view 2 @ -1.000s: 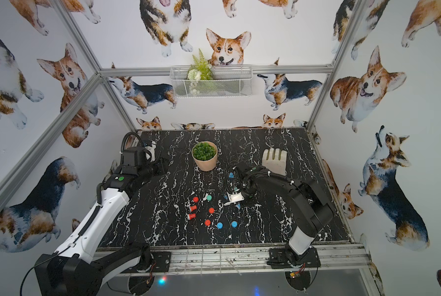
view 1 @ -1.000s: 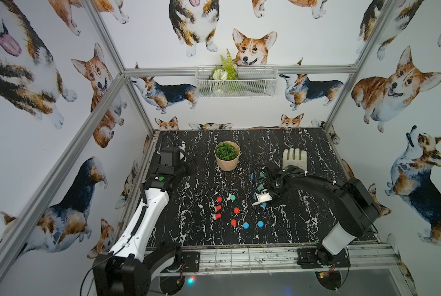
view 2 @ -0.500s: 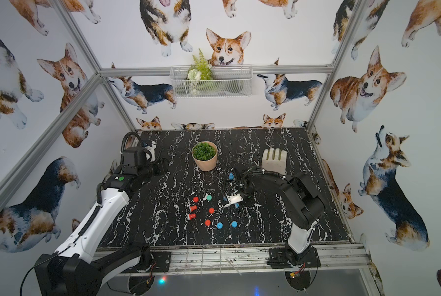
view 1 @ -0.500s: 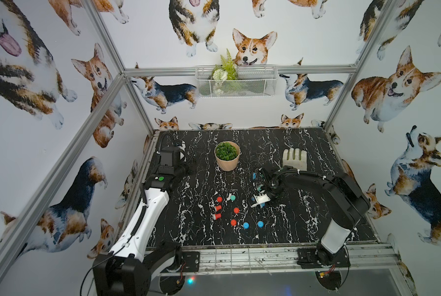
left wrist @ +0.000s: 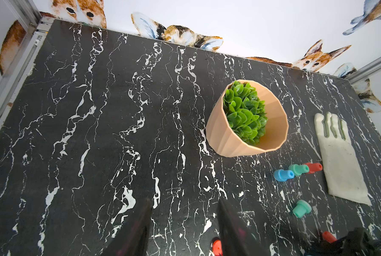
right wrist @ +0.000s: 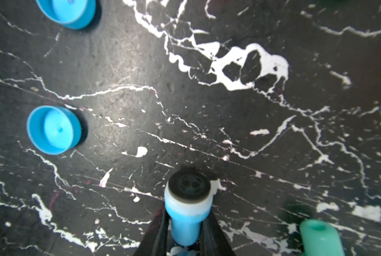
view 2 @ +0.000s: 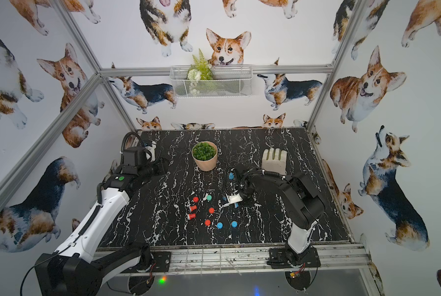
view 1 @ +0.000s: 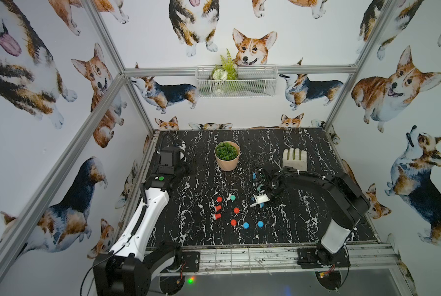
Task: Close the stamp cap
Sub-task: Pick up the stamp from the center of the board.
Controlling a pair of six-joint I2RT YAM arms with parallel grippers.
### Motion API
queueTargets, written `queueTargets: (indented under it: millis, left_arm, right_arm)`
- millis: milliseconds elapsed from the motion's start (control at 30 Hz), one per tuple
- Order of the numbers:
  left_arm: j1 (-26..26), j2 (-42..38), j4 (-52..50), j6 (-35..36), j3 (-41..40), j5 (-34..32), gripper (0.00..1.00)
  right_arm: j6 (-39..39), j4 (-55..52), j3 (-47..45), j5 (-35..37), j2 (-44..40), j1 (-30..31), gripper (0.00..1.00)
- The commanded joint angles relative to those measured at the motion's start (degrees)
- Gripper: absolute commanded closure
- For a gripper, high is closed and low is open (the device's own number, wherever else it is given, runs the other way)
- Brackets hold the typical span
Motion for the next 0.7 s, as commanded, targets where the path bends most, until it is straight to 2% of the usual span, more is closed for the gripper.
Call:
queueTargets:
  millis: [0,300,500,667]
  left_arm:
    - [0.1,0.1,0.5,0.4,0.3,-0.2,0.49]
    - [0.1,0.1,0.5,0.4,0.2,-0.3,0.48]
    - [-0.5,-0.5,-0.3,-0.2,0.2,0.7,0.49]
    - [-2.0,0.2,-5.5,-2.6,5.0,3.7,0.48]
  right_arm:
    - [1.5,1.0,-0.6,-1.6,0.5,0.5,0.74]
    - [5.0,2.5,-0.8,-2.0,-1.2,0.5,0.84]
    - [12.1,6.9,-2.5,-3.3,-7.5,0.6,0.87]
    - [19.8,10.0,-3.0,-2.2,-12.9,2.6,0.88]
